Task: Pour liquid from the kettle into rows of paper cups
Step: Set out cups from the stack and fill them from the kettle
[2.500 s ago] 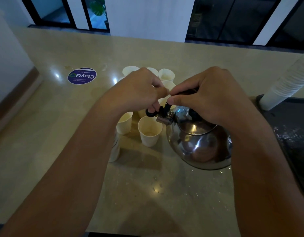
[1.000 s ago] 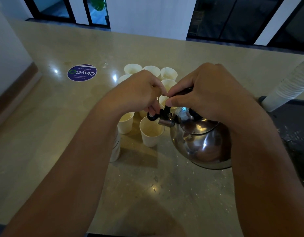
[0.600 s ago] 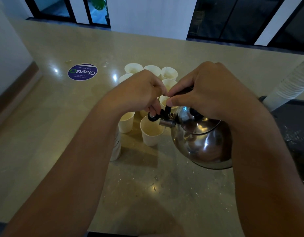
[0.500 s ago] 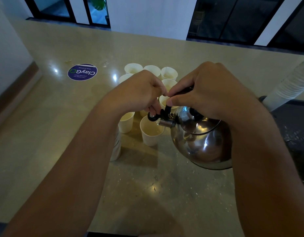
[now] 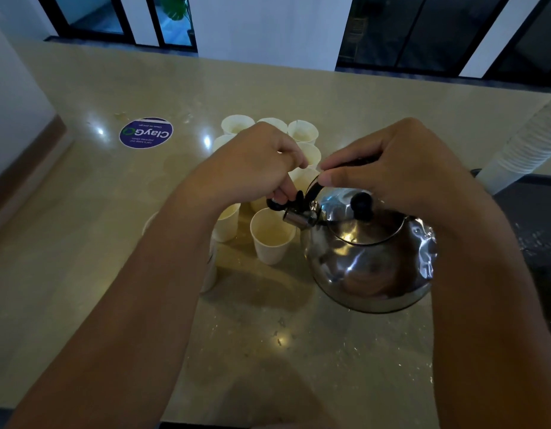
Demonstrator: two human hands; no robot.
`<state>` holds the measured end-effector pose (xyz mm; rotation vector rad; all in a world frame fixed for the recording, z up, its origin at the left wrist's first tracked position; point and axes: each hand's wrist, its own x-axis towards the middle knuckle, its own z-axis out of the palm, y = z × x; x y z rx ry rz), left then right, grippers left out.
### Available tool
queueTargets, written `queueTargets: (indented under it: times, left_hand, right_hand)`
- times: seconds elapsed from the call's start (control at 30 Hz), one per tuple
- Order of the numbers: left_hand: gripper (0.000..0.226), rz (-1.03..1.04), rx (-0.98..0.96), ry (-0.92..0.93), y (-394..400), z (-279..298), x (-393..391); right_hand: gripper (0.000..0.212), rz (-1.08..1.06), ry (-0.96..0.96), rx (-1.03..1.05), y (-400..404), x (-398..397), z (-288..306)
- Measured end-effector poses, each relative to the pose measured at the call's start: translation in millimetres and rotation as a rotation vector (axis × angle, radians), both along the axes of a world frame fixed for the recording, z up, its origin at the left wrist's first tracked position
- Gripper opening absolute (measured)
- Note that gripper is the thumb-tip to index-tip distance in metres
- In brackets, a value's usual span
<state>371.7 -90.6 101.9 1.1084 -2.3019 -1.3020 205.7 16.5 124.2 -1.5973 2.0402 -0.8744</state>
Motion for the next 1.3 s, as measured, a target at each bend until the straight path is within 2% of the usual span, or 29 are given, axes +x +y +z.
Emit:
queueTargets:
  times: [0.23, 0.37, 0.57, 0.73, 0.83, 0.9, 1.0, 1.13, 1.17, 1.23, 1.3]
  left_hand:
    - [0.02, -0.048, -0.064, 0.017, 24, -1, -25]
    - [0.019, -0.107, -0.093, -0.013, 37, -11, -48]
    - [0.02, -0.148, -0.133, -0.008, 52, -25, -84]
    - [0.019, -0.172, -0.189, -0.032, 63, -34, -112]
    - [0.018, -0.157, -0.212, -0.044, 66, -38, -121]
    - [0.017, -0.154, -0.217, -0.047, 67, -40, -123]
    - [0.019, -0.135, -0.222, -0.049, 67, -45, -121]
    - [0.025, -0.111, -0.179, 0.044, 76, -56, -106]
    - [0.024, -0.096, -0.161, 0.069, 81, -61, -98]
    - [0.02, -0.035, -0.081, 0.119, 90, -75, -76]
    - [0.024, 0.037, 0.026, 0.148, 100, -94, -49]
  right_hand:
    - [0.014, -0.117, -0.222, -0.04, 23, -37, -13]
    - [0.026, -0.254, -0.374, -0.05, 31, -54, -28]
    - [0.03, -0.447, -0.426, -0.079, 43, -88, -50]
    - [0.03, -0.527, -0.438, -0.17, 51, -107, -62]
    - [0.041, -0.546, -0.446, -0.205, 52, -115, -71]
    - [0.049, -0.542, -0.412, -0.213, 52, -119, -75]
    - [0.042, -0.515, -0.299, -0.111, 51, -122, -74]
    - [0.016, -0.385, 0.073, -0.053, 42, -112, -55]
    - [0.019, -0.353, 0.128, -0.081, 40, -103, -49]
    - [0.019, -0.287, 0.109, -0.167, 36, -81, -40]
    - [0.011, -0.2, 0.004, -0.216, 31, -58, -40]
